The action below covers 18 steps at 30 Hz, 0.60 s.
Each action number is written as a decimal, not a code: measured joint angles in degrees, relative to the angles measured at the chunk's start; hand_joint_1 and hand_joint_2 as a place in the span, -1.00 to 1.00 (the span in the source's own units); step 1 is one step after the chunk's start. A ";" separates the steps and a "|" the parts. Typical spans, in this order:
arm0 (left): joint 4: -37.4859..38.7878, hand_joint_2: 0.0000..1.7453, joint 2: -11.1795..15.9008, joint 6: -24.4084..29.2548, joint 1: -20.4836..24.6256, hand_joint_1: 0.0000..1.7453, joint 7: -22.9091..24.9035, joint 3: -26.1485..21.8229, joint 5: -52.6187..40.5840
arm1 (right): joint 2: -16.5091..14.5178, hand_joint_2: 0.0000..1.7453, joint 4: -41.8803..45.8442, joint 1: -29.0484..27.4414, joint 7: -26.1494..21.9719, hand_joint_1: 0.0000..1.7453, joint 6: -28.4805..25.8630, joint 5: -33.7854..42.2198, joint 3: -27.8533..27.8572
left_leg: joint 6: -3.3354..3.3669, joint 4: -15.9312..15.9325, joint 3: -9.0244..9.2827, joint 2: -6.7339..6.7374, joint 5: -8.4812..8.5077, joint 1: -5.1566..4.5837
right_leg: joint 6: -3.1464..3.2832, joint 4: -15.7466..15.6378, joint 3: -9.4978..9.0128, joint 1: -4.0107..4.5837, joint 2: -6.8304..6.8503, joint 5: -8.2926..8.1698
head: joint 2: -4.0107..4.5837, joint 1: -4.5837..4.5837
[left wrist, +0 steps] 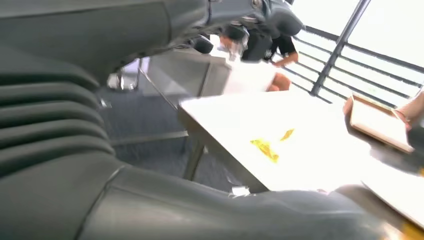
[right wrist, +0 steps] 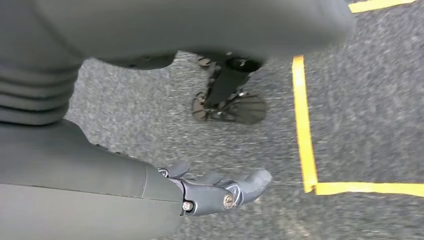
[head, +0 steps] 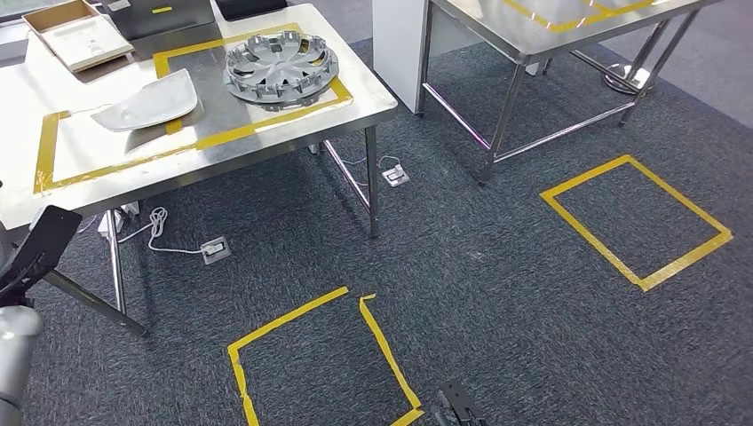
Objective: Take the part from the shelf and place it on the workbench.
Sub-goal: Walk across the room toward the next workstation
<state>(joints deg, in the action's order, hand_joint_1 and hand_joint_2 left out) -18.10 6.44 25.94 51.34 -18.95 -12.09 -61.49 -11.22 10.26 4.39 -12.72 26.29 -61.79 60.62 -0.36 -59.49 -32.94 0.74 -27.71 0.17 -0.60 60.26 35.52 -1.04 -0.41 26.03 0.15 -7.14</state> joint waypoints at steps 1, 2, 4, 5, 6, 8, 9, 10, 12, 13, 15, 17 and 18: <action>-0.01 1.00 -0.06 -0.19 -1.13 -1.00 0.05 -0.10 1.10 | 0.04 1.00 0.01 -0.34 0.38 -1.00 -0.02 1.01 -0.45 | 0.26 0.12 0.04 -0.01 0.07 -0.05 | 0.13 -0.05 -0.02 -0.01 0.01 -0.06 | 0.00 0.04; -0.01 1.00 -0.07 -0.49 -2.32 -1.00 0.23 -0.14 2.22 | 0.13 1.00 0.04 -0.62 0.61 -1.00 -0.04 2.10 -1.04 | 0.55 0.20 0.05 -0.01 0.12 -0.07 | 0.23 -0.10 -0.01 0.00 0.01 -0.13 | 0.00 0.06; -0.03 1.00 -0.12 -1.32 -4.65 -1.00 0.80 -0.15 4.40 | 0.38 1.00 0.21 -1.02 1.05 -1.00 -0.08 4.28 -2.43 | 0.42 0.52 0.07 -0.01 0.41 -0.04 | 0.50 -0.09 0.11 0.08 0.01 -0.23 | 0.00 0.11; -0.04 1.00 -0.16 -1.77 -5.76 -1.00 1.11 -0.15 5.52 | 0.53 1.00 0.35 -1.18 1.30 -1.00 -0.07 5.41 -3.25 | 0.21 0.68 0.07 -0.01 0.54 -0.02 | 0.62 -0.09 0.17 0.11 0.02 -0.27 | 0.00 0.11; -0.05 1.00 -0.21 -2.18 -6.72 -1.00 1.39 -0.15 6.46 | 0.67 1.00 0.47 -1.33 1.53 -1.00 -0.07 6.35 -3.98 | 0.05 0.82 0.08 -0.02 0.63 -0.02 | 0.73 -0.09 0.22 0.12 0.05 -0.30 | 0.00 0.12; -0.08 1.00 -0.27 -2.63 -7.78 -1.00 1.71 -0.15 7.51 | 0.83 1.00 0.61 -1.51 1.73 -1.00 -0.07 7.41 -4.83 | -0.12 0.93 0.07 -0.02 0.72 -0.02 | 0.85 -0.09 0.28 0.13 0.08 -0.33 | 0.00 0.12; -0.08 1.00 -0.28 -2.68 -7.94 -1.00 1.75 -0.15 7.62 | 0.84 1.00 0.63 -1.54 1.74 -1.00 -0.07 7.52 -4.93 | -0.13 0.94 0.07 -0.02 0.73 -0.02 | 0.86 -0.09 0.28 0.14 0.09 -0.34 | 0.00 0.13; -0.09 1.00 -0.28 -2.72 -8.04 -1.00 1.79 -0.15 7.72 | 0.86 1.00 0.64 -1.56 1.75 -1.00 -0.07 7.63 -5.01 | -0.15 0.94 0.07 -0.02 0.74 -0.02 | 0.87 -0.08 0.29 0.14 0.09 -0.34 | 0.00 0.12; -0.11 0.50 -0.34 -3.15 -9.15 -1.00 2.12 -0.14 8.80 | 1.05 1.00 0.82 -1.77 1.95 -1.00 -0.07 8.73 -5.91 | -0.43 1.00 0.06 -0.02 0.82 0.00 | 0.93 -0.08 0.32 0.16 0.11 -0.37 | 0.00 0.11; -0.17 0.00 -0.46 -3.76 -10.65 -1.00 2.57 -0.14 10.27 | 1.34 0.50 1.08 -2.08 2.22 -1.00 -0.07 10.21 -7.22 | -0.68 1.04 0.04 -0.03 0.89 0.01 | 0.97 -0.07 0.34 0.17 0.12 -0.40 | 0.00 0.10; -0.31 -1.00 -0.74 -5.13 -13.95 -1.00 3.55 -0.13 13.41 | 2.03 -0.50 1.69 -2.77 2.86 -1.00 -0.07 13.40 -10.17 | -1.08 1.06 -0.02 -0.04 1.00 0.02 | 1.04 -0.07 0.39 0.18 0.14 -0.46 | 0.00 0.09; -0.43 -1.00 -1.01 -6.27 -16.60 -1.00 4.37 -0.13 16.04 | 2.62 -1.00 2.26 -3.36 3.45 -1.00 -0.07 16.05 -12.76 | -1.19 0.99 -0.07 -0.05 1.04 0.01 | 1.03 -0.08 0.39 0.17 0.15 -0.50 | 0.00 0.09; -0.50 -1.00 -1.13 -6.74 -17.65 -1.00 4.70 -0.12 17.11 | 2.85 -1.00 2.49 -3.59 3.68 -1.00 -0.07 17.13 -13.84 | -1.18 0.94 -0.09 -0.05 1.03 0.01 | 1.00 -0.08 0.40 0.17 0.15 -0.52 | 0.00 0.09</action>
<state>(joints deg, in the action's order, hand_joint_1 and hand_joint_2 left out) -18.61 5.31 19.20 33.69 -14.25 -12.21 -44.38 -8.38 12.75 0.80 -9.04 26.23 -44.66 46.78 -1.54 -58.56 -33.03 0.69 -26.67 0.19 0.40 60.18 35.92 -0.87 -0.26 25.51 0.15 -7.05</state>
